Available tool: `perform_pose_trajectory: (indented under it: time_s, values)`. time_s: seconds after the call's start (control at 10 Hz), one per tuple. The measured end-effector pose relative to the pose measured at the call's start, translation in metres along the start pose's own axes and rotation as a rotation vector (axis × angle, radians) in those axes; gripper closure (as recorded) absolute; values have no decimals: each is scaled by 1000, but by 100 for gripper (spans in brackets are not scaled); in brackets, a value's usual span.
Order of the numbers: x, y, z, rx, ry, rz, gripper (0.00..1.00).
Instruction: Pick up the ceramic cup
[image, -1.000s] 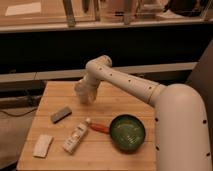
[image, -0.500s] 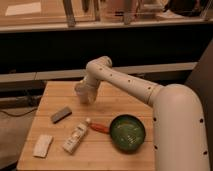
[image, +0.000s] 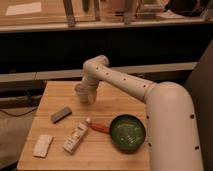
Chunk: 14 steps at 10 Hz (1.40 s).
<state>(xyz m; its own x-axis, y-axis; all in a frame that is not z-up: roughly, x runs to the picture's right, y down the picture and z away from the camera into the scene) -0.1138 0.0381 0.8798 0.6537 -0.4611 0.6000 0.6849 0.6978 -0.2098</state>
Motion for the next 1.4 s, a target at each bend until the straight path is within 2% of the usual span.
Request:
perform_pose_trajectory:
  time_s: [0.6, 1.4]
  values:
    - [11, 0, 12, -43, -29, 28, 20]
    - [14, -3, 29, -94, -20, 9, 20]
